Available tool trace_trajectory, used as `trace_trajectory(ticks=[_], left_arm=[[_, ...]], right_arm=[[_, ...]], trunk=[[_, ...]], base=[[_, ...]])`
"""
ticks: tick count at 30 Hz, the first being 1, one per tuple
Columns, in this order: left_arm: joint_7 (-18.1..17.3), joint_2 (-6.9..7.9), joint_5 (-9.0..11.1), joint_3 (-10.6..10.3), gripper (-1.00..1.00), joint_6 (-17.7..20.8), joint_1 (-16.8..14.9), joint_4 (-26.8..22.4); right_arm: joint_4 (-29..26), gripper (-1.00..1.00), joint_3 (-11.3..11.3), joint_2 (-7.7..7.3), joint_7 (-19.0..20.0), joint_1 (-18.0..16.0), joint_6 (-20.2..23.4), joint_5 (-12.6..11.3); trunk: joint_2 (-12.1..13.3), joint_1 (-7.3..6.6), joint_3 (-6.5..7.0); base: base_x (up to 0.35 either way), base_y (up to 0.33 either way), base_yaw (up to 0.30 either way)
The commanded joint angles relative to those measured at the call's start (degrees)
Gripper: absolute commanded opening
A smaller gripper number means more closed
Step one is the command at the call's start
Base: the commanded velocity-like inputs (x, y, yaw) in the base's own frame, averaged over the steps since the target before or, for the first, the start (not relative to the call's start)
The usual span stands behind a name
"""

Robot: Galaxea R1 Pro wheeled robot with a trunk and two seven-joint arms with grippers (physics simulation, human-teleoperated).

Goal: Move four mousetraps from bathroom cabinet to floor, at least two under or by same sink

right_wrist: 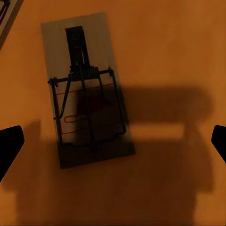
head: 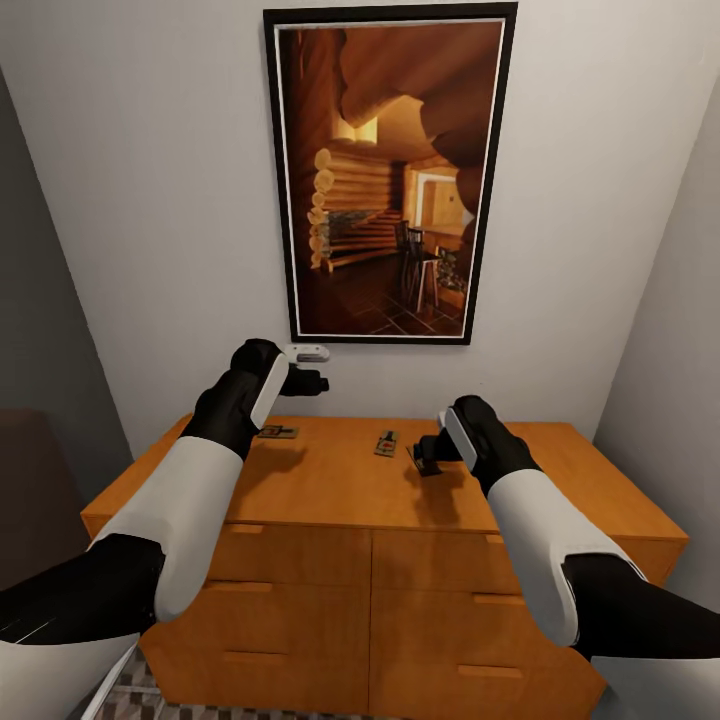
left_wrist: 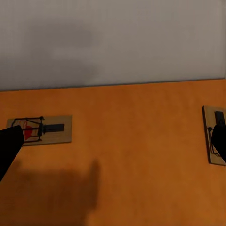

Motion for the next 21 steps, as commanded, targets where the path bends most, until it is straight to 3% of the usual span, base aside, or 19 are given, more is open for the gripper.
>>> trace_trajectory(ticks=[1,21], left_arm=[[0.6,0.02,0.6,-0.1,1.00,0.2,0.0,0.0],[0.6,0.02,0.6,-0.1,1.00,0.2,0.0,0.0]], right_arm=[[0.0,1.00,-0.2,0.05,-0.4,0.0,0.2,-0.3],[0.3,1.00,-0.2,0.01,-0.4,-0.1,0.2,0.2]], trunk=[[0.0,0.00,-0.07],[0.0,0.00,-0.07]], base=[[0.000,0.000,0.000],[0.001,0.000,0.000]])
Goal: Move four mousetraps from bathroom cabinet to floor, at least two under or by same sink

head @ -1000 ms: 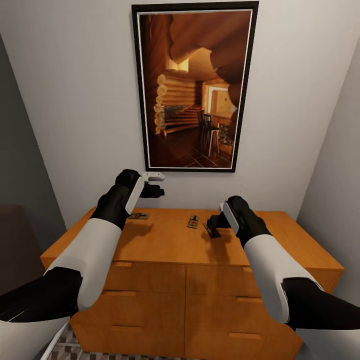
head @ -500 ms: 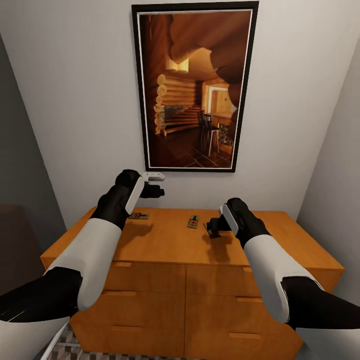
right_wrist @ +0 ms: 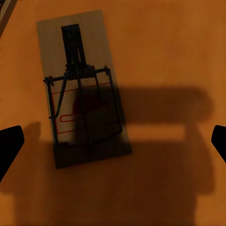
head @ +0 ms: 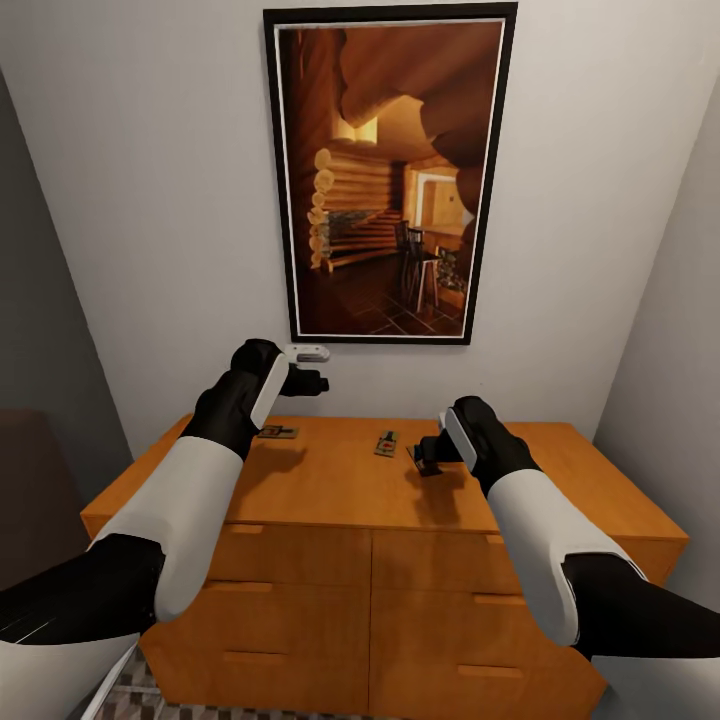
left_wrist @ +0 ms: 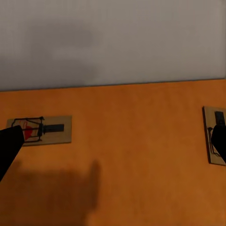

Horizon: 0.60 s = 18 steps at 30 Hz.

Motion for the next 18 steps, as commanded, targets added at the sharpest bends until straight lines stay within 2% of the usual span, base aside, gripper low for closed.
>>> trace_trajectory(ticks=[1,9,18], left_arm=[[0.6,0.02,0.6,-0.1,1.00,0.2,0.0,0.0],[0.7,0.02,0.5,-0.1,1.00,0.1,0.0,0.0],[0.7,0.02,0.5,-0.1,1.00,0.1,0.0,0.0]], right_arm=[[-0.1,1.00,-0.2,0.05,-0.4,0.0,0.2,-0.2],[0.0,1.00,-0.2,0.25,-0.4,0.0,0.2,-0.3],[0.0,1.00,-0.2,0.44,-0.4,0.0,0.2,-0.4]], trunk=[[0.0,0.00,-0.07],[0.0,0.00,-0.07],[0.0,0.00,-0.07]], base=[[0.019,0.000,0.000],[0.092,0.000,0.000],[0.029,0.000,0.000]])
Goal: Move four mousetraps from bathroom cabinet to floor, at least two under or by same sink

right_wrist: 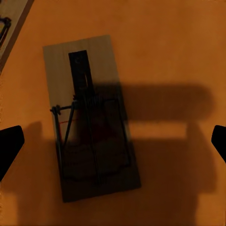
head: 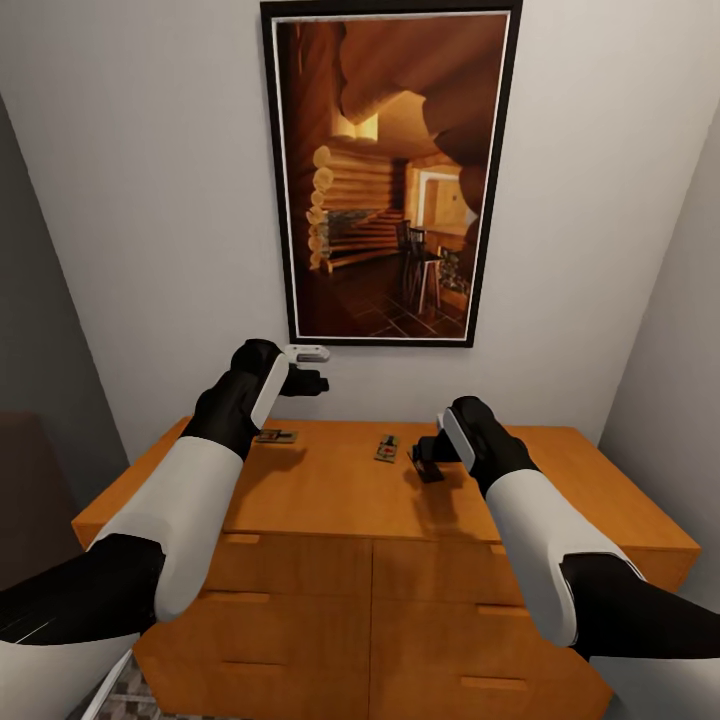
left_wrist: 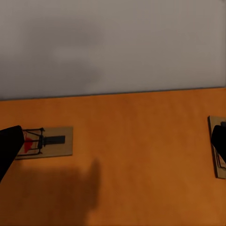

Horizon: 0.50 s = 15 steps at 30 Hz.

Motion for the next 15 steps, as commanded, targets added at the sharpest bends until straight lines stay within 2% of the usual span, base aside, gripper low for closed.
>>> trace_trajectory(ticks=[1,15], left_arm=[[0.6,0.02,0.6,-0.1,1.00,0.2,0.0,0.0],[0.5,0.02,0.6,-0.1,1.00,0.2,0.0,0.0]], right_arm=[[-0.1,1.00,-0.2,0.07,-0.4,0.0,0.2,-0.3],[0.0,1.00,-0.3,0.18,-0.3,0.0,0.2,-0.5]], trunk=[[0.0,0.00,-0.07],[0.0,0.00,-0.07]], base=[[0.010,0.000,0.000],[0.003,0.000,0.000]])
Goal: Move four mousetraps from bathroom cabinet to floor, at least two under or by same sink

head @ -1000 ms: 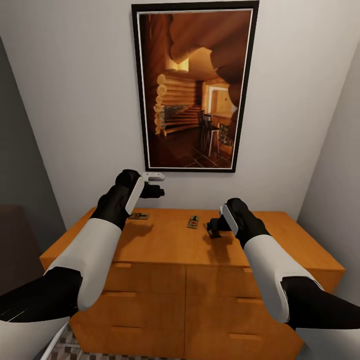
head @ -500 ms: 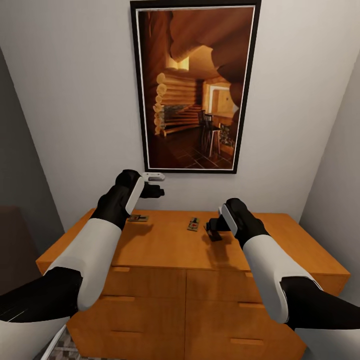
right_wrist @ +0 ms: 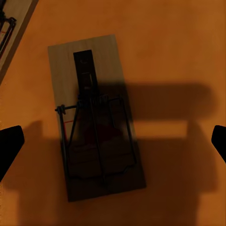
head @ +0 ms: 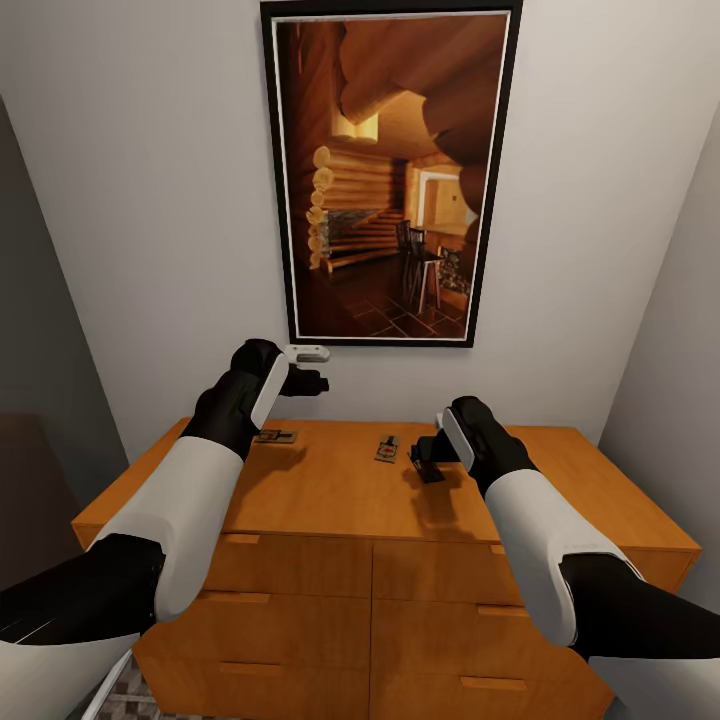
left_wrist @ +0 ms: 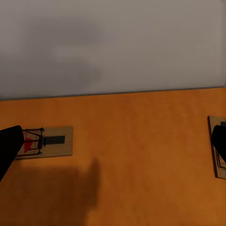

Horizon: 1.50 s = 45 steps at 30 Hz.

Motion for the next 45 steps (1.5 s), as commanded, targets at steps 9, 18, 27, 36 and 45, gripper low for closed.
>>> trace_trajectory(ticks=[9,18,27,36,45], left_arm=[[0.6,0.02,0.7,-0.1,1.00,0.2,0.0,0.0],[0.6,0.02,0.7,-0.1,1.00,0.2,0.0,0.0],[0.6,0.02,0.7,-0.1,1.00,0.2,0.0,0.0],[0.6,0.02,0.7,-0.1,1.00,0.2,0.0,-0.1],[0.6,0.02,0.8,-0.1,1.00,0.2,0.0,0.0]], right_arm=[[0.2,1.00,-0.2,0.08,1.2,0.0,0.2,-0.4],[2.5,1.00,-0.1,-0.08,3.0,0.0,0.2,-0.3],[3.5,1.00,0.0,-0.24,3.4,0.0,0.2,0.0],[3.7,1.00,0.1,-0.33,3.4,0.0,0.2,0.1],[4.1,1.00,0.1,-0.38,3.4,0.0,0.2,0.0]], trunk=[[0.0,0.00,-0.07],[0.0,0.00,-0.07],[0.0,0.00,-0.07],[0.0,0.00,-0.07],[0.0,0.00,-0.07]], base=[[0.000,0.000,0.000],[0.000,0.000,0.000],[0.000,0.000,0.000],[0.000,0.000,0.000],[0.000,0.000,0.000]])
